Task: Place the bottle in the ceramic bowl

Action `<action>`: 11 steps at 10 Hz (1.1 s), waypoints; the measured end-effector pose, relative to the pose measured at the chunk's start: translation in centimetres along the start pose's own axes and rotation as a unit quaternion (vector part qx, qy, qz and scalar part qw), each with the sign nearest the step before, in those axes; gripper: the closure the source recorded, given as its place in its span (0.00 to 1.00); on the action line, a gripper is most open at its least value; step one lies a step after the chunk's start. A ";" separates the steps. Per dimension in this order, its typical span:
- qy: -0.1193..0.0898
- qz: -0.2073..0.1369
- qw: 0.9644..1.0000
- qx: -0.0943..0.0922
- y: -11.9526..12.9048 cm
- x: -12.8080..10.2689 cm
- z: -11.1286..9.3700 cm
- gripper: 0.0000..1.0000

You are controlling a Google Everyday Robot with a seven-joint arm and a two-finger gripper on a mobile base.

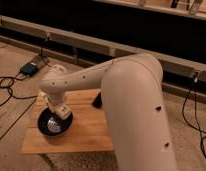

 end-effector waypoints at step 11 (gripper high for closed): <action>-0.023 -0.011 0.996 -0.082 0.9 1.1 3.5 0.20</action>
